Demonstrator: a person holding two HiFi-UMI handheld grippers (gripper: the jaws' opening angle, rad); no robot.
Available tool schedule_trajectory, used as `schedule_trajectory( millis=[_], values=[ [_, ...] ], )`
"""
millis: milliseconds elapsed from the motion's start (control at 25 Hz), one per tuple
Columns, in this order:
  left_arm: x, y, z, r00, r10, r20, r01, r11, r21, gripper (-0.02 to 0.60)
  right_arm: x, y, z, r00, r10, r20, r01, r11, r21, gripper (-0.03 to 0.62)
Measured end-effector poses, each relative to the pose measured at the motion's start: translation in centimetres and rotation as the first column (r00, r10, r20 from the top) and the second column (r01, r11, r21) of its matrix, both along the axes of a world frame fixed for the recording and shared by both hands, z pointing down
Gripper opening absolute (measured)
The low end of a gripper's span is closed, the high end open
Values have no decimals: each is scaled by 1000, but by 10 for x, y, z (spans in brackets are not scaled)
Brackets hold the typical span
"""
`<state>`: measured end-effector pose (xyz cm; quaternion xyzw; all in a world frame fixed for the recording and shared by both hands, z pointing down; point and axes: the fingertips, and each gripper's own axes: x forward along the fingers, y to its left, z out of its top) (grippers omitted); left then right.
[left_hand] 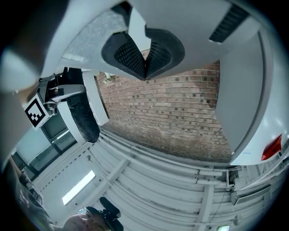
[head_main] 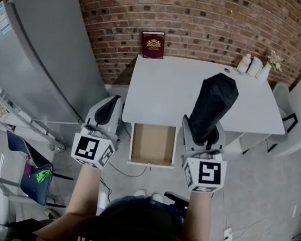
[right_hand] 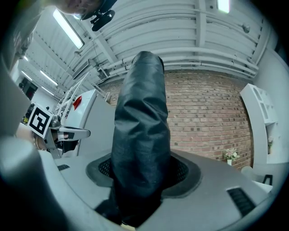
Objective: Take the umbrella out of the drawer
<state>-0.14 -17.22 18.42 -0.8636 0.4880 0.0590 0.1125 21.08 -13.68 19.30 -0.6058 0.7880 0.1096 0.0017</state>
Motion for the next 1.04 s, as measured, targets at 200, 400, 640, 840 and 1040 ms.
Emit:
schedule_trajectory(
  millis=[200, 400, 640, 840, 1040],
  values=[
    [2, -1, 2, 1000, 3, 5, -3, 1000, 1, -3, 0, 0, 3, 1000, 8, -12, -8, 1000, 4, 245],
    [0, -2, 1, 1000, 4, 10, -4, 1000, 3, -3, -6, -3, 1, 1000, 4, -13, -4, 1000, 2, 244],
    [-1, -2, -1, 1000, 0, 8, 0, 1000, 7, -3, -10, -2, -2, 1000, 1, -6, -1, 1000, -5, 244],
    [-3, 1, 0, 1000, -4, 9, 4, 1000, 5, -3, -13, 1, -3, 1000, -5, -7, 5, 1000, 2, 245],
    [-4, 4, -1, 1000, -4, 7, 4, 1000, 11, -3, -13, 5, -4, 1000, 0, -6, 0, 1000, 9, 245]
  ],
)
